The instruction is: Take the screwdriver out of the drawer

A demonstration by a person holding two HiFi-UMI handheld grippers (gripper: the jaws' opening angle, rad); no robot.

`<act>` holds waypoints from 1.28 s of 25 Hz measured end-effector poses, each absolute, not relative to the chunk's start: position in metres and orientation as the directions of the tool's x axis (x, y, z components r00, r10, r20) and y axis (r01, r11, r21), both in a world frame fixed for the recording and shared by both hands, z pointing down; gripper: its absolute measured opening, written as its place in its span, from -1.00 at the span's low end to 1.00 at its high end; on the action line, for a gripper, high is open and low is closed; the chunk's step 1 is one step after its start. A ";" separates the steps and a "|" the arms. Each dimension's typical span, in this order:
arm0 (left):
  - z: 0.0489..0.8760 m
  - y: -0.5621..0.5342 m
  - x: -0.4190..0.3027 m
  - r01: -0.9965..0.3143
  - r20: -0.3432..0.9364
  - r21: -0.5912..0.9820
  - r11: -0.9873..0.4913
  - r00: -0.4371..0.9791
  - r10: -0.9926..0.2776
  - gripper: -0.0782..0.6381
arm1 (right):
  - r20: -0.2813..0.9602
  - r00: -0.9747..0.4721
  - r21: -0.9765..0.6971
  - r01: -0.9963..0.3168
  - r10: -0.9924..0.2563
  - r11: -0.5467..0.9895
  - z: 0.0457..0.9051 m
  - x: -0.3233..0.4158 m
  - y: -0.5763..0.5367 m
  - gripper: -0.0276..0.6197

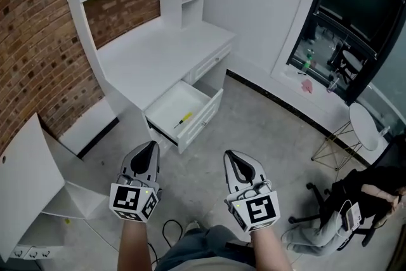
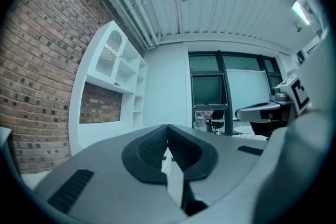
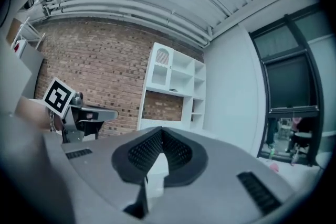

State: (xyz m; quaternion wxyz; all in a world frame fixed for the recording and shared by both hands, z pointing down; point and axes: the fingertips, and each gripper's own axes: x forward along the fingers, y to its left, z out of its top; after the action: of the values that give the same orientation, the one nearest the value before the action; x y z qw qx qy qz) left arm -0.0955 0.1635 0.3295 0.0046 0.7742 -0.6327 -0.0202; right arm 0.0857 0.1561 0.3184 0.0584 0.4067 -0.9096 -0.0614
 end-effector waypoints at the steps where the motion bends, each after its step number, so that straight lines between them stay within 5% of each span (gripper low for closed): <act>1: 0.330 0.157 -0.099 -0.980 -0.033 0.031 -0.195 0.194 -0.980 -0.74 | 0.070 -0.660 0.163 -0.732 -0.748 0.661 0.321 0.083 0.149 -0.88; 6: 0.345 0.129 -0.111 -0.986 -0.013 0.002 -0.168 0.168 -0.986 -0.74 | 0.086 -0.642 0.224 -0.733 -0.762 0.642 0.332 0.072 0.119 -0.88; 18: 0.384 -0.008 -0.138 -0.983 0.069 0.022 -0.183 0.184 -0.981 -0.74 | 0.094 -0.640 0.077 -0.759 -0.763 0.646 0.365 0.057 -0.023 -0.88; 28: 0.416 -0.156 -0.129 -0.956 0.188 -0.007 -0.294 0.287 -0.939 -0.73 | 0.158 -0.607 0.049 -0.783 -0.779 0.620 0.387 0.047 -0.167 -0.88; 32: 0.442 -0.194 -0.119 -0.940 0.263 -0.002 -0.340 0.328 -0.907 -0.07 | 0.199 -0.604 0.028 -0.784 -0.772 0.621 0.401 0.051 -0.199 -0.88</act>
State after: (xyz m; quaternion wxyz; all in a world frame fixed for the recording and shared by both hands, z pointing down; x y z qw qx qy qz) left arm -0.1187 -0.1944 0.4424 0.0753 0.8112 -0.5694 0.1095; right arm 0.0508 -0.1987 0.4015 0.0959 0.4344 -0.8951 0.0310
